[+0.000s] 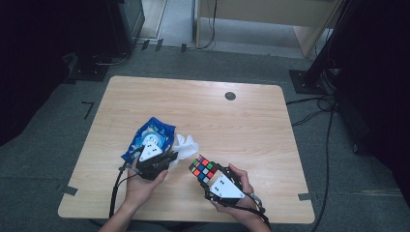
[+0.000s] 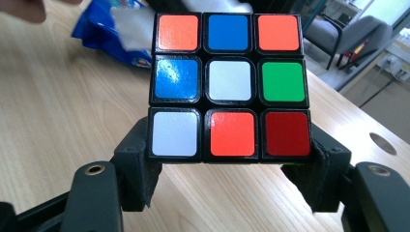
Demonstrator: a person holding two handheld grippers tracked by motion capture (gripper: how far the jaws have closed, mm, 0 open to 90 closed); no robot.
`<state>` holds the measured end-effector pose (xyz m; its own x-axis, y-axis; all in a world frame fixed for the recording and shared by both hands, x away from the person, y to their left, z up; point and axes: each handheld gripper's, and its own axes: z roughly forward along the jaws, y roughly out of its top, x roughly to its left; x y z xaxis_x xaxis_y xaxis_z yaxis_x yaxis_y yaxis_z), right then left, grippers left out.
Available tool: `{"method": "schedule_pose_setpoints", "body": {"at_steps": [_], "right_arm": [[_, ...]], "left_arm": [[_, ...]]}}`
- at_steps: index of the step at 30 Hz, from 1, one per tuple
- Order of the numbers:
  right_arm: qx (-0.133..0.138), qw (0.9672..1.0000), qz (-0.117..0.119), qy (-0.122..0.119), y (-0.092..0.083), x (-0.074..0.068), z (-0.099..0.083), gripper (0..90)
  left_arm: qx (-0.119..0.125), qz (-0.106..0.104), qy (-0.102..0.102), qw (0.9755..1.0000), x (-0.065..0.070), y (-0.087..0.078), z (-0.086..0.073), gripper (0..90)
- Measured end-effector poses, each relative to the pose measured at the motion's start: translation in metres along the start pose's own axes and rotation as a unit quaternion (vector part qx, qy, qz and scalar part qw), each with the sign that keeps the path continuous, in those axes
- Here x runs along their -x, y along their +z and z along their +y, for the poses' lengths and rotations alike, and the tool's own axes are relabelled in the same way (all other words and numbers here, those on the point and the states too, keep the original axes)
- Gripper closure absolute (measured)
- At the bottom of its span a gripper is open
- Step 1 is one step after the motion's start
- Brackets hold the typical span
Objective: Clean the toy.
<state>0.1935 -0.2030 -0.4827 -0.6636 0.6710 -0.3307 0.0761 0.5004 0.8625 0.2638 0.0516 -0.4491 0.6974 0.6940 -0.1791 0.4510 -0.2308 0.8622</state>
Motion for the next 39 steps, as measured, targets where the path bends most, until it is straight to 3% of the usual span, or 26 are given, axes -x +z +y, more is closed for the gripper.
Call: {"method": "schedule_pose_setpoints", "body": {"at_steps": [5,8,10,12,15,19,23,27,31,33,36,39], "right_arm": [[0.008,0.9998,0.008,-0.014,0.001,-0.008,0.004,34.6],[0.008,0.9997,0.011,-0.019,0.003,-0.012,0.006,34.5],[0.007,0.9997,0.011,-0.020,0.004,-0.014,0.006,34.6],[0.007,0.9997,0.010,-0.020,0.004,-0.014,0.006,34.6],[0.008,0.9998,0.005,-0.018,0.004,-0.014,0.006,34.6],[0.022,0.9996,-0.005,-0.018,-0.001,-0.013,0.009,34.5],[0.031,0.9994,-0.009,-0.017,-0.004,-0.013,0.011,34.6],[0.031,0.9994,-0.006,-0.016,-0.003,-0.012,0.011,34.5],[0.030,0.9994,-0.004,-0.018,-0.002,-0.012,0.010,34.6],[0.030,0.9994,-0.004,-0.019,-0.002,-0.012,0.010,34.5],[0.035,0.9992,-0.006,-0.018,-0.004,-0.012,0.011,34.6],[0.040,0.9989,-0.006,-0.021,-0.006,-0.013,0.012,34.6]], "left_arm": [[0.019,-0.059,-0.004,0.9981,0.013,-0.007,0.008,89.9],[0.022,-0.098,-0.010,0.9949,0.020,-0.009,0.011,89.9],[0.025,-0.128,-0.015,0.9914,0.025,-0.010,0.012,89.9],[0.023,-0.143,-0.007,0.9895,0.030,-0.010,0.014,89.9],[0.023,-0.136,-0.004,0.9904,0.032,-0.010,0.015,89.9],[0.012,-0.130,-0.028,0.9910,0.022,-0.005,0.010,89.9],[-0.009,-0.107,-0.027,0.9938,0.018,0.003,0.004,89.9],[-0.008,-0.111,-0.036,0.9931,0.018,0.002,0.005,89.8],[0.011,-0.142,-0.038,0.9892,0.023,-0.007,0.012,89.9],[0.016,-0.143,-0.030,0.9891,0.027,-0.011,0.015,89.8],[0.020,-0.153,-0.037,0.9873,0.026,-0.013,0.016,89.7],[0.008,-0.131,-0.034,0.9907,0.022,-0.007,0.012,89.7]]}}
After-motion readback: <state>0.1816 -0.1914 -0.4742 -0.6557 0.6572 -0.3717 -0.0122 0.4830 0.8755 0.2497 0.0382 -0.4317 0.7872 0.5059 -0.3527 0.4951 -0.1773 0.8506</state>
